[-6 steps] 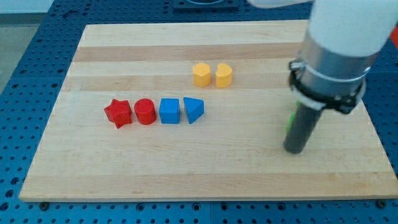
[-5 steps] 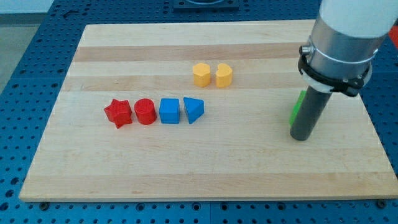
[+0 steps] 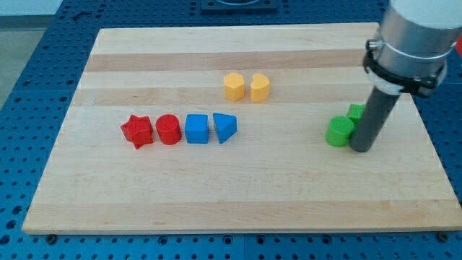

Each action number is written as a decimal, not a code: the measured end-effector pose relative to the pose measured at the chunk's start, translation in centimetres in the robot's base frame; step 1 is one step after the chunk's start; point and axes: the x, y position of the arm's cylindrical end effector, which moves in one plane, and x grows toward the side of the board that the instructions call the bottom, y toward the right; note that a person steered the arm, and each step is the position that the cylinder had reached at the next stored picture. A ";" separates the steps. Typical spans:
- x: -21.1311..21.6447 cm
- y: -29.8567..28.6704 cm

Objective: Push the green circle a bit to the left

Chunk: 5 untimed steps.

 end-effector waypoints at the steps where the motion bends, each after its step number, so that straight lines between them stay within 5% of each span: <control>1: 0.0 -1.0; 5: 0.3 -4.7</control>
